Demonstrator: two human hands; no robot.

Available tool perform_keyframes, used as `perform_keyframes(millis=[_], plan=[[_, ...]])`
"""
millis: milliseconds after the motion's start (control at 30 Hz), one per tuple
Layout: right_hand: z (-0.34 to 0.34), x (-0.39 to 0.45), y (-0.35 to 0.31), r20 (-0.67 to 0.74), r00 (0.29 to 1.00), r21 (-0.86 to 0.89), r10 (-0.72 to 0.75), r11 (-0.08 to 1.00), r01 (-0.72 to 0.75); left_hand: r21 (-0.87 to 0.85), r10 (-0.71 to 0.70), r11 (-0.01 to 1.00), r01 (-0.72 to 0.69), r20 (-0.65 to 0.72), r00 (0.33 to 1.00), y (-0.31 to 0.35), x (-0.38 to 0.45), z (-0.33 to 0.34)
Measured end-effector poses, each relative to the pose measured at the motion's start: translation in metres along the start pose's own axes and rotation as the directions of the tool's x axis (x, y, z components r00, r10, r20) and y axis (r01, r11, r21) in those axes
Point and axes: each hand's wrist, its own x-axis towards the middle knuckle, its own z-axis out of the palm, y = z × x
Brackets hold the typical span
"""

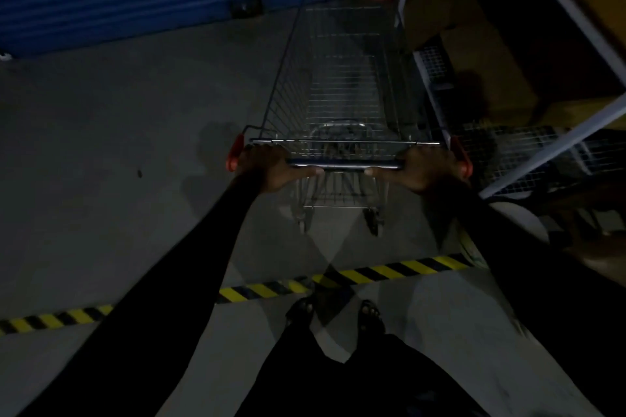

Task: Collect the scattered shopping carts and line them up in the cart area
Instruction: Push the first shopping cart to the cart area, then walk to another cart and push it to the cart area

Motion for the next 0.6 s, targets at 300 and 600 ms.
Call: perform_keyframes(millis=[300, 600], plan=[[-0.007, 0.032, -0.018, 0.115, 0.989, -0.120, 0.095, 0.989, -0.081, -0.159, 0.061, 0.985, -0.073, -0.081, 0.995, -0.023, 0.037, -0.006], [0.027, -0.015, -0.035, -0.309, 0.946, 0.017, 0.099, 0.995, -0.098, -0.170, 0.412, 0.868, -0.466, -0.277, 0.868, -0.017, 0.048, 0.009]])
